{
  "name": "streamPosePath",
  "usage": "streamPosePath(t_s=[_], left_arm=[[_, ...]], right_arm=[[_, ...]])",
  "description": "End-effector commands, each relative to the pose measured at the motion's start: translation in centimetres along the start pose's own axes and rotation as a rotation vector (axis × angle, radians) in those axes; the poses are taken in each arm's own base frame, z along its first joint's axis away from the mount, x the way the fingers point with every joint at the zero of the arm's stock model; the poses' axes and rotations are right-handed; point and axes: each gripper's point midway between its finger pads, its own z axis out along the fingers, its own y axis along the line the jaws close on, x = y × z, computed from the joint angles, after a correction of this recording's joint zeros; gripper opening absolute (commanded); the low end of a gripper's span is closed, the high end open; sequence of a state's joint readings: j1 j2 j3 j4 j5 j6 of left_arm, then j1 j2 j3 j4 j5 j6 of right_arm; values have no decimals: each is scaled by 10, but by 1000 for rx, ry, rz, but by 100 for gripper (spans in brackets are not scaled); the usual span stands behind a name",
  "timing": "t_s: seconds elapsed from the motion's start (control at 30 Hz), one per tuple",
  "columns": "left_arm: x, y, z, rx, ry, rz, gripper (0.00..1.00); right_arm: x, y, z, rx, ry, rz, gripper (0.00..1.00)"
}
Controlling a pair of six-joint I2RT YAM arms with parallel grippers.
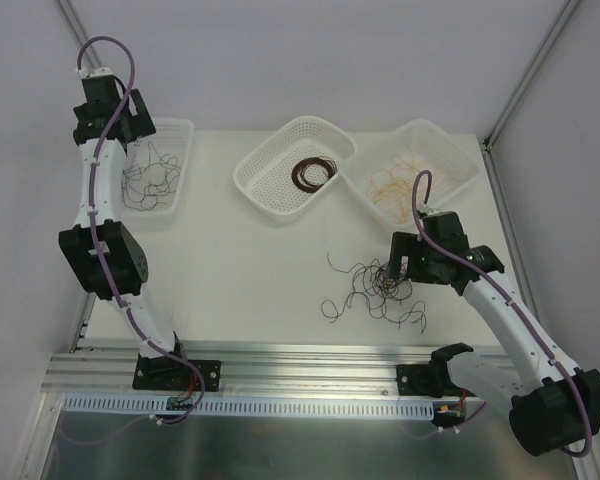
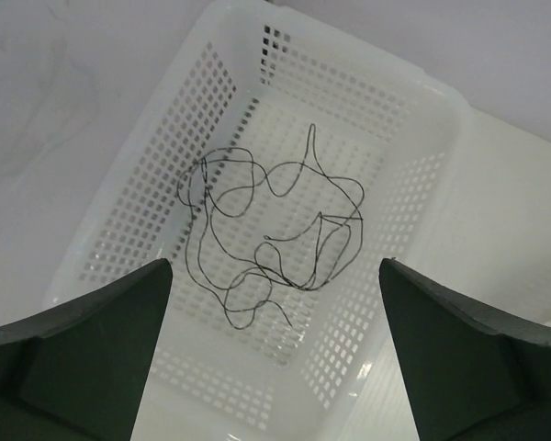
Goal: Untangle the cables
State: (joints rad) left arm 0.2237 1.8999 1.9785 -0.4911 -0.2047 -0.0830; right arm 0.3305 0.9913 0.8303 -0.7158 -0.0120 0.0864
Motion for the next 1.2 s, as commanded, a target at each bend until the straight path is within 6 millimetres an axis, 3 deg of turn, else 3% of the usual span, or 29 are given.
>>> streamPosePath(t_s=[0.0,0.03,0.1,0.17,0.2,0.23,0.27,0.3,0.37,0.4,0.47,0.5,0.57,0.6,0.67,0.7,0.73,0.83,1.0,1.17], left_arm=[[2,-24,-40,152,-5,-127,98],[3,-28,-52,183,-5,-140,98],[24,-50,-63,271,49,-146,98],[57,-72,-80,333,112,-127,98],[85,-84,-85,366,173,-107,99],[90,-90,-99,391,170,-95,99],[104,-112,-112,442,191,-59,99],[131,-119,-118,465,244,-30,99],[155,-147,-148,557,272,23,99],[178,-149,-158,579,313,40,99],[205,-163,-179,642,368,51,98],[235,-172,-192,677,424,84,98],[254,-181,-216,731,450,86,97],[276,-190,-235,782,470,122,97],[297,-197,-253,819,484,142,96],[318,-195,-258,819,507,164,95],[325,-205,-275,870,490,190,94],[348,-211,-293,900,497,190,93],[364,-210,-303,895,481,214,91],[374,-202,-305,884,466,211,88]], right_arm=[[-13,-6,-6,37,-37,-19,91],[-14,-7,-6,43,-41,-21,91],[-15,-7,-5,45,-45,-28,92],[-15,-6,-3,42,-41,-28,92],[-16,-6,-2,39,-41,-24,92],[-16,-5,0,35,-37,-24,92],[-17,-4,1,30,-41,-22,91],[-16,-3,2,27,-39,-19,91],[-13,-7,6,45,-31,-19,91],[-13,-10,8,62,-32,-21,91],[-8,-15,14,90,-3,-21,91],[-6,-18,16,108,11,-16,91],[4,-26,24,164,75,2,91],[6,-30,27,186,94,9,91],[12,-32,36,206,128,20,91],[16,-34,40,210,140,21,90],[17,-33,44,206,142,20,89],[22,-31,62,190,160,22,87],[29,-19,88,158,191,43,73],[39,27,106,71,228,52,61]])
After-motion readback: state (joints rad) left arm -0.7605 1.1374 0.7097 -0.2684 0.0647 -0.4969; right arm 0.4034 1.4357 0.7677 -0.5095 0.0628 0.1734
